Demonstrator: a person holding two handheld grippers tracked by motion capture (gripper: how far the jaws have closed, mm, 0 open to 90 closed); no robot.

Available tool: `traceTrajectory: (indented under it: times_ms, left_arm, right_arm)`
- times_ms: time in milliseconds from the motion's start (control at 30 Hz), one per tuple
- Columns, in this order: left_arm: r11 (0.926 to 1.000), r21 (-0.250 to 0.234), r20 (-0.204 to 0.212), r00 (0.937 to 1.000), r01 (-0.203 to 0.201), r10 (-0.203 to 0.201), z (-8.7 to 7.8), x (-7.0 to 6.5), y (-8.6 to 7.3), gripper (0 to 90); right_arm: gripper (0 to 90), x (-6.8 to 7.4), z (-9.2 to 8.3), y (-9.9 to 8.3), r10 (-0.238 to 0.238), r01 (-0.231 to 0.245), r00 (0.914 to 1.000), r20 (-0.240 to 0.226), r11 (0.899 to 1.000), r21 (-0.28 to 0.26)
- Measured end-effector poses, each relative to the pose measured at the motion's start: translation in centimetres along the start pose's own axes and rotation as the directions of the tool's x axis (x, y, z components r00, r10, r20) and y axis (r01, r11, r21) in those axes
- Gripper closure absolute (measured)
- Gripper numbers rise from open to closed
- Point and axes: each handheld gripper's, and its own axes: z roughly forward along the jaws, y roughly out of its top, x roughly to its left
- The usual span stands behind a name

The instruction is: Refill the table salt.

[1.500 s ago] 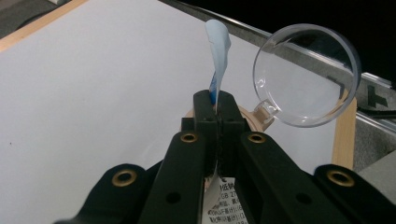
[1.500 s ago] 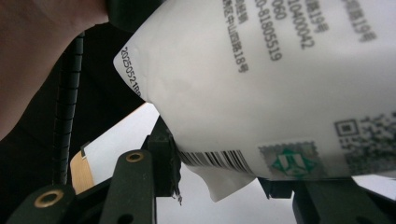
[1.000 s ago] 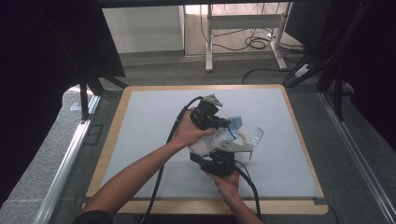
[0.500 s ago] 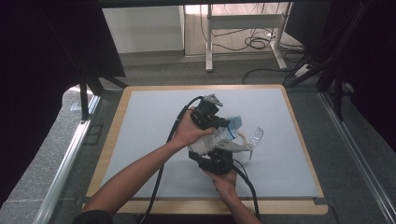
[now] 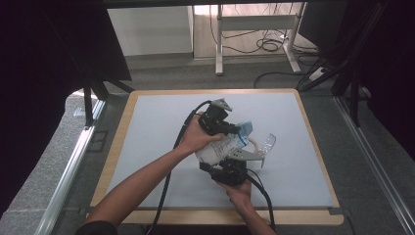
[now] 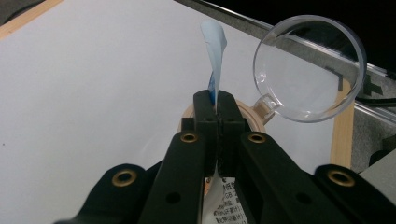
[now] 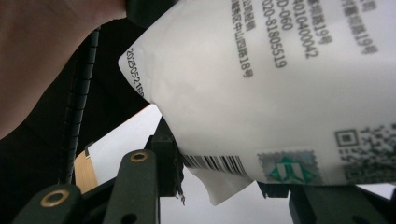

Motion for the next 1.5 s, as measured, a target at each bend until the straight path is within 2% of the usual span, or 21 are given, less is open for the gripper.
traceTrajectory:
  times_ms: [133, 233, 300, 600, 700, 833, 1067, 1167, 1500]
  left_arm:
    - [0.9999, 0.005, 0.011, 0.9999, -0.01, 0.01, 0.0, 0.1, 0.2, 90.0]
    - [1.0, 0.0, 0.017, 0.9999, -0.002, 0.002, -0.1, 0.3, 0.4, 90.0]
    - [1.0, -0.002, 0.022, 0.9997, 0.006, -0.006, -0.2, 0.4, 0.4, 90.0]
    - [1.0, 0.002, 0.04, 0.9992, -0.004, 0.004, 0.0, 0.8, 0.2, 89.9]
    - [1.0, -0.002, 0.04, 0.9992, 0.001, -0.001, 0.0, 0.9, 0.2, 90.0]
    - [0.9999, 0.011, 0.028, 0.9995, -0.011, 0.01, 0.3, 0.9, 0.3, 90.0]
    - [0.9998, 0.016, 0.029, 0.9996, -0.007, 0.006, 0.5, 1.2, 0.4, 90.0]
    - [0.9995, 0.027, 0.027, 0.9995, -0.02, 0.019, 0.6, 1.3, 0.5, 90.0]
    - [0.999, 0.037, 0.026, 0.9994, -0.026, 0.025, 0.7, 1.4, 0.7, 90.0]
  right_arm:
    - [58.3, -0.1, -0.2, 0.1, 0.017, -0.017, 0.9996, -0.022, 1.0, -0.009]
    - [58.4, 0.0, -0.5, 0.3, 0.012, -0.012, 0.9993, -0.035, 1.0, -0.013]
    - [58.5, 0.0, -0.5, 0.3, 0.005, -0.006, 0.9995, -0.032, 1.0, -0.016]
    - [58.6, 0.0, -0.6, 0.2, 0.004, -0.004, 0.9994, -0.034, 1.0, -0.011]
    - [58.7, 0.1, -0.6, 0.3, 0.01, -0.01, 0.9994, -0.034, 1.0, -0.014]
    - [59.0, 0.3, -0.4, 0.4, 0.031, -0.032, 0.9989, -0.034, 0.999, -0.029]
    - [59.2, 0.5, -0.1, 0.6, 0.045, -0.045, 0.999, 0.006, 0.998, -0.044]
    - [59.3, 0.5, -0.1, 0.6, 0.05, -0.049, 0.9987, 0.01, 0.998, -0.044]
    - [59.4, 0.5, 0.2, 0.7, 0.067, -0.066, 0.9974, 0.027, 0.996, -0.064]
